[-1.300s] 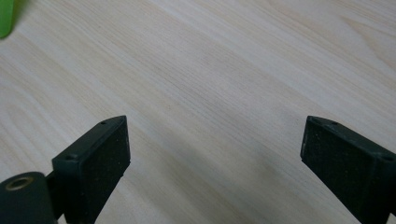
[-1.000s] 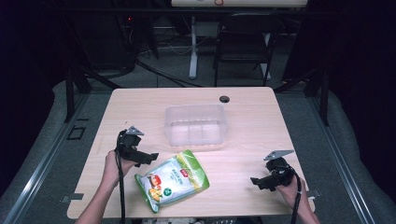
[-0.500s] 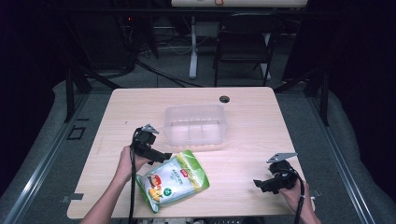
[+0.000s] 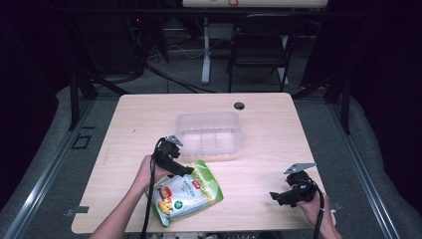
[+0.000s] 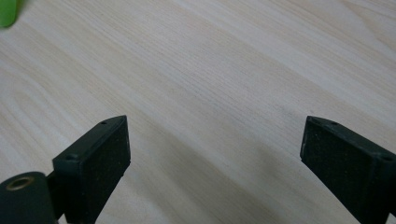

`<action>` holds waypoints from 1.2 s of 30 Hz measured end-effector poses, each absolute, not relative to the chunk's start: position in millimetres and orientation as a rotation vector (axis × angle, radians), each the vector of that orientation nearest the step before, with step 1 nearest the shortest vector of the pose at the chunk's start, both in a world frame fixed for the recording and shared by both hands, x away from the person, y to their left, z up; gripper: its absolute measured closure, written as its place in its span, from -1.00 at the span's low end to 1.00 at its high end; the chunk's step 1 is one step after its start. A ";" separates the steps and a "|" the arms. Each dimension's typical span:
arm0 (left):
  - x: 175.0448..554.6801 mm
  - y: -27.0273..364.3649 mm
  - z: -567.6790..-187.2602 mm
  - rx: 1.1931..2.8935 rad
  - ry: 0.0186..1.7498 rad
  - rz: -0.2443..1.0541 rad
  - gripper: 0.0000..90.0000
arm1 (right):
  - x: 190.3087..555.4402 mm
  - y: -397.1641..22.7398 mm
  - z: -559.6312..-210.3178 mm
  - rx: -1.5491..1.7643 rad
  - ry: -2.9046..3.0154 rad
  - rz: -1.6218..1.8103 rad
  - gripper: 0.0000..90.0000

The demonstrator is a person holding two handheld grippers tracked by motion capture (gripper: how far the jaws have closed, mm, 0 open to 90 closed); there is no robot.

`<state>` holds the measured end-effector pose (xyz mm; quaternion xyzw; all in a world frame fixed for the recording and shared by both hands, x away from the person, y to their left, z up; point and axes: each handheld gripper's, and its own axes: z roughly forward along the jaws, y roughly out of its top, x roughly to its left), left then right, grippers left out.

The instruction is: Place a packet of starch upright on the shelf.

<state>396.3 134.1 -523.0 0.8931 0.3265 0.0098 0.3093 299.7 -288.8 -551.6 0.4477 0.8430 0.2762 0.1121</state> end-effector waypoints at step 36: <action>406.9 113.6 -548.9 2.545 0.800 -0.077 0.14 | 299.2 -288.3 -550.8 1.288 2.496 0.823 -0.83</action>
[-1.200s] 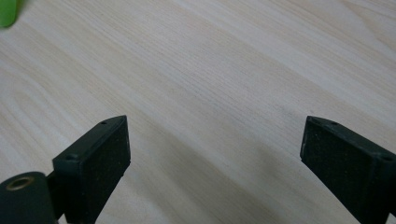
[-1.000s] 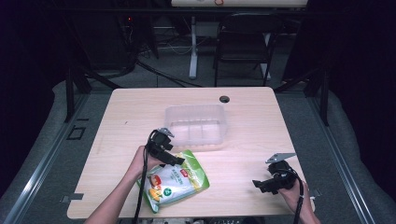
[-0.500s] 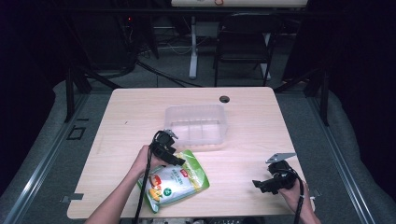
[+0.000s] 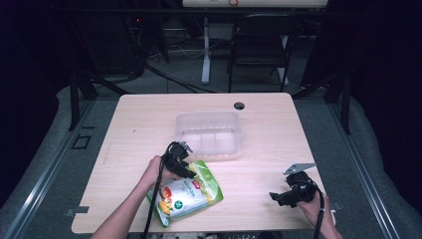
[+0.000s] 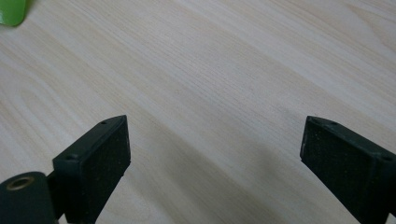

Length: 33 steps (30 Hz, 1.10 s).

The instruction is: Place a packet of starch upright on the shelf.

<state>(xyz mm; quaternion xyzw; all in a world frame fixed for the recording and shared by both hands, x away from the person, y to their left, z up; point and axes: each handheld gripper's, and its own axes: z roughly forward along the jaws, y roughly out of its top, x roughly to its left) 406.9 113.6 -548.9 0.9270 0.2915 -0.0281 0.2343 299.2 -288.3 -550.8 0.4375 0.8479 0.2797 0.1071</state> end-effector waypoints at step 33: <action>404.7 132.8 -543.3 2.491 0.802 -0.011 1.00 | 298.9 -290.4 -550.2 1.286 2.489 0.813 -0.82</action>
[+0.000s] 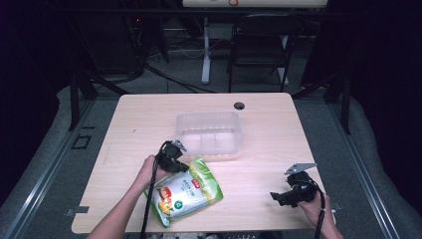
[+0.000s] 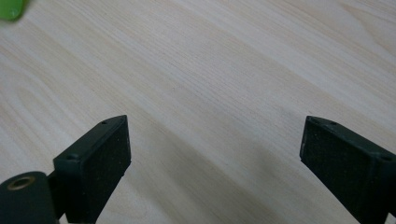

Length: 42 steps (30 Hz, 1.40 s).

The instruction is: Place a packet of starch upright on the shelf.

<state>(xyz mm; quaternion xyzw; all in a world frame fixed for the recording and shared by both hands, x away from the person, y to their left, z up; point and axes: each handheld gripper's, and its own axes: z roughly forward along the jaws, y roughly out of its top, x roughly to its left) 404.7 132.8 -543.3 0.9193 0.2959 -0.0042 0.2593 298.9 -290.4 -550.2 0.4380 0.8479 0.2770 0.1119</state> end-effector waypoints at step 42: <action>422.5 122.3 -553.6 2.466 0.771 -0.197 0.85 | 298.7 -289.6 -549.6 1.275 2.497 0.821 -0.82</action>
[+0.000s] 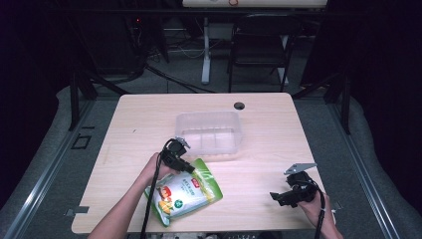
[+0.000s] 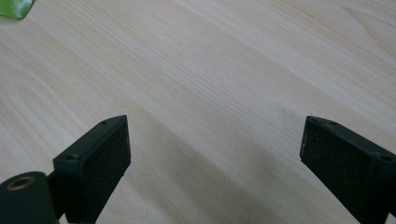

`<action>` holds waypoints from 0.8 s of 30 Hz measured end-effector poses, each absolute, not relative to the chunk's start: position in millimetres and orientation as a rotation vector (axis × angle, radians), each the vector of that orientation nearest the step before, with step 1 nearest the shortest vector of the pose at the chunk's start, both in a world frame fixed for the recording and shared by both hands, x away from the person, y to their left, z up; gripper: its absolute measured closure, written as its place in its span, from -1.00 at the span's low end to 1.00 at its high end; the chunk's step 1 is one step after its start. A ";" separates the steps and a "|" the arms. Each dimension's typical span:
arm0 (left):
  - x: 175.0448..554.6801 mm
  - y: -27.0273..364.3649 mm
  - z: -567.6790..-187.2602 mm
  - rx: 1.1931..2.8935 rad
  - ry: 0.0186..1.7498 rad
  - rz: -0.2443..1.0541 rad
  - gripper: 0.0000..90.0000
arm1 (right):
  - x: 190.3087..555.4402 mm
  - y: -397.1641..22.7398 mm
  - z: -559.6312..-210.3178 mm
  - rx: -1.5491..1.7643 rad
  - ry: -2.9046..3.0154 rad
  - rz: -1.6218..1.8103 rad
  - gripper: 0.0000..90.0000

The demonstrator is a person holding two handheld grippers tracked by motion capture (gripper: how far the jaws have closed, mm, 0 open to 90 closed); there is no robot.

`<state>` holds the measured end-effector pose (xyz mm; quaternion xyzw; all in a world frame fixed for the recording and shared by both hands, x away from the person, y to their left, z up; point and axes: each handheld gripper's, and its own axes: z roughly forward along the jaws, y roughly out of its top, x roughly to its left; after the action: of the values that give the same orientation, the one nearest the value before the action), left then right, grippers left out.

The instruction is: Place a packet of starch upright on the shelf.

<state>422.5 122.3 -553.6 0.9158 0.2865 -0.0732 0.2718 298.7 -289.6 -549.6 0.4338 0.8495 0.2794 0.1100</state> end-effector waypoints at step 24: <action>401.7 144.8 -541.4 2.419 0.820 0.020 0.98 | 298.6 -288.7 -551.9 1.290 2.475 0.831 -0.82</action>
<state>401.7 144.8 -541.4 0.9066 0.3071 0.0075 0.2893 298.6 -288.7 -551.9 0.4400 0.8443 0.2836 0.1142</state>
